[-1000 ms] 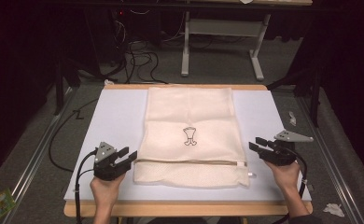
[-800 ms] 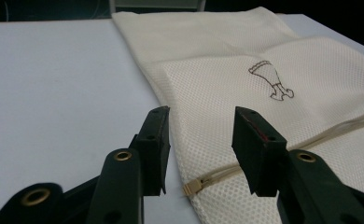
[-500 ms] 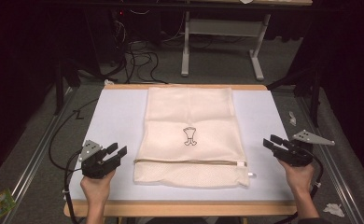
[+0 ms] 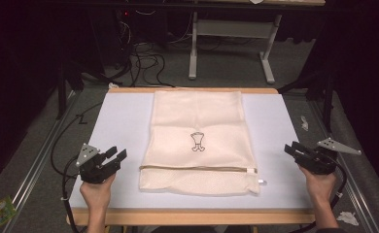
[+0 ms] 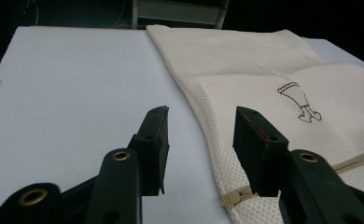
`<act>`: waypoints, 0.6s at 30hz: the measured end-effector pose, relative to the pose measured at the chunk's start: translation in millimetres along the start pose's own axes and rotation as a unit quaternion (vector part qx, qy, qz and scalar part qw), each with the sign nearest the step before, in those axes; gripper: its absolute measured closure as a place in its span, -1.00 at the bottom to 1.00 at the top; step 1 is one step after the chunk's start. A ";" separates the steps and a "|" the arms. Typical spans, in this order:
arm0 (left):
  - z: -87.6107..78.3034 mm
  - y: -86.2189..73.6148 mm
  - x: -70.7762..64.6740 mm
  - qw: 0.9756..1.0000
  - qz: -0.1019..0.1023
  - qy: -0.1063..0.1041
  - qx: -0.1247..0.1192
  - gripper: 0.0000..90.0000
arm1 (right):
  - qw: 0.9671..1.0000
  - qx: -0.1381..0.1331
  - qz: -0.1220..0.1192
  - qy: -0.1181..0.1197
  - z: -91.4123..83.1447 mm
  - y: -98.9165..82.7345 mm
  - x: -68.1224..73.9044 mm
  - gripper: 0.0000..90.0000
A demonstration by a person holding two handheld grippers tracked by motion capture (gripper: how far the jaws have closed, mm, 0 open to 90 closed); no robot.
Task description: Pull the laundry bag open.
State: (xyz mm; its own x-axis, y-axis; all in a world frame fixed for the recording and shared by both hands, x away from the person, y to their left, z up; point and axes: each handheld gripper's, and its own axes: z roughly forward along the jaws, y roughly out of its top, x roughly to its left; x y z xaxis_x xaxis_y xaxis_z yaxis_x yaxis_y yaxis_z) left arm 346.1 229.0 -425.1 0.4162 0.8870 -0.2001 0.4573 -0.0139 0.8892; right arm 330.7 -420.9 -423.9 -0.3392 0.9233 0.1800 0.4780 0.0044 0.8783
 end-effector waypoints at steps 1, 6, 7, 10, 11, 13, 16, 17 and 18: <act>0.2 -0.4 1.2 1.000 -0.003 0.001 -0.001 0.23 | 1.000 0.000 0.004 -0.001 -0.7 -1.1 -2.0 0.30; 2.6 -2.3 6.8 1.000 -0.009 0.009 0.001 0.22 | 1.000 0.000 0.011 -0.009 -2.0 -3.0 -10.4 0.30; 3.3 -2.7 7.8 1.000 -0.011 0.010 0.001 0.22 | 1.000 -0.001 0.012 -0.012 -2.2 -3.2 -11.8 0.31; 5.5 -3.7 10.1 1.000 -0.013 0.014 0.000 0.22 | 1.000 -0.004 0.016 -0.017 -2.7 -4.4 -15.4 0.32; 6.4 -4.2 10.5 1.000 -0.015 0.016 0.000 0.22 | 1.000 -0.003 0.017 -0.019 -2.8 -5.2 -16.6 0.33; 8.0 -4.6 10.9 1.000 -0.011 0.020 0.002 0.21 | 1.000 0.000 0.019 -0.023 -2.3 -6.7 -18.7 0.34; 11.6 -5.4 11.3 1.000 -0.008 0.024 0.005 0.21 | 0.999 0.003 0.022 -0.028 -1.3 -9.3 -21.0 0.35; 13.1 -5.7 11.6 1.000 -0.008 0.025 0.005 0.21 | 0.999 0.003 0.024 -0.029 -0.8 -10.1 -22.3 0.35; 14.4 -6.0 11.9 1.000 -0.009 0.026 0.006 0.20 | 0.999 0.003 0.027 -0.031 -0.3 -10.6 -23.1 0.35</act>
State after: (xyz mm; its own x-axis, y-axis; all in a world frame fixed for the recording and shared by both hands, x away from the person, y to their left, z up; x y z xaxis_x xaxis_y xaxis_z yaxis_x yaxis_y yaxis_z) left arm 359.6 233.0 -438.7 0.3666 0.9100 -0.1936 0.4742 -0.0037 0.8804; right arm 333.2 -442.4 -437.3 -0.2627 0.9440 0.1998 0.4993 -0.0442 0.8653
